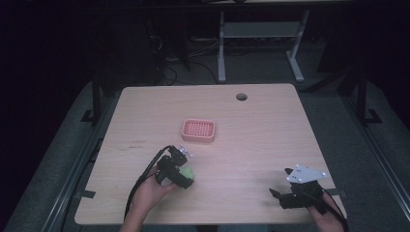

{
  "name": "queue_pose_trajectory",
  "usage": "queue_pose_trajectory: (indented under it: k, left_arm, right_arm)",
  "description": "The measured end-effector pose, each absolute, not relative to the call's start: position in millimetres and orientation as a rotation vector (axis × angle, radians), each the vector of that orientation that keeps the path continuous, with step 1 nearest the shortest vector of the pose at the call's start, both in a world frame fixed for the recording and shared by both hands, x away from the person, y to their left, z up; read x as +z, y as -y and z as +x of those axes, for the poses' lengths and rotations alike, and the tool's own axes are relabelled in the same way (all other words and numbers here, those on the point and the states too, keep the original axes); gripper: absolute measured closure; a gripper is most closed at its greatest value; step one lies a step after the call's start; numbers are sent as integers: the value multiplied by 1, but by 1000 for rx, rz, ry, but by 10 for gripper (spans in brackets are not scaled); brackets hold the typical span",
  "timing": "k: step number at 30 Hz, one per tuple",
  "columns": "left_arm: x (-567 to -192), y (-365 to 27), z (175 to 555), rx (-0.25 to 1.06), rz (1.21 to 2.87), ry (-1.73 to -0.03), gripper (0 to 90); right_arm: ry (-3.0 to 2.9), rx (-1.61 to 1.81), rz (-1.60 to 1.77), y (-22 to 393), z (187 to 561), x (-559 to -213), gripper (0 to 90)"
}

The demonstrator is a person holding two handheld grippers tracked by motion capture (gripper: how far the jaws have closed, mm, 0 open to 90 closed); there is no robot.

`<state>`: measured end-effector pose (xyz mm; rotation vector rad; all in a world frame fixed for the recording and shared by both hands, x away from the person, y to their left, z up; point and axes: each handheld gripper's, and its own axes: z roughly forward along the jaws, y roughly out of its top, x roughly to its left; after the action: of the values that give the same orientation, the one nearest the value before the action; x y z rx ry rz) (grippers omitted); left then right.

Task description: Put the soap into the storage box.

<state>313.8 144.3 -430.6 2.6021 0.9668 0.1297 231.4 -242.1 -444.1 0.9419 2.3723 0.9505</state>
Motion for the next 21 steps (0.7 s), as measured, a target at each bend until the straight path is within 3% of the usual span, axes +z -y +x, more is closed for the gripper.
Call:
queue_pose_trajectory:
  k: [21]
  left_arm:
    - [-444,-139,318,125,2644,-993,225]
  right_arm:
    - [-2372,952,941,242,231,-444,139]
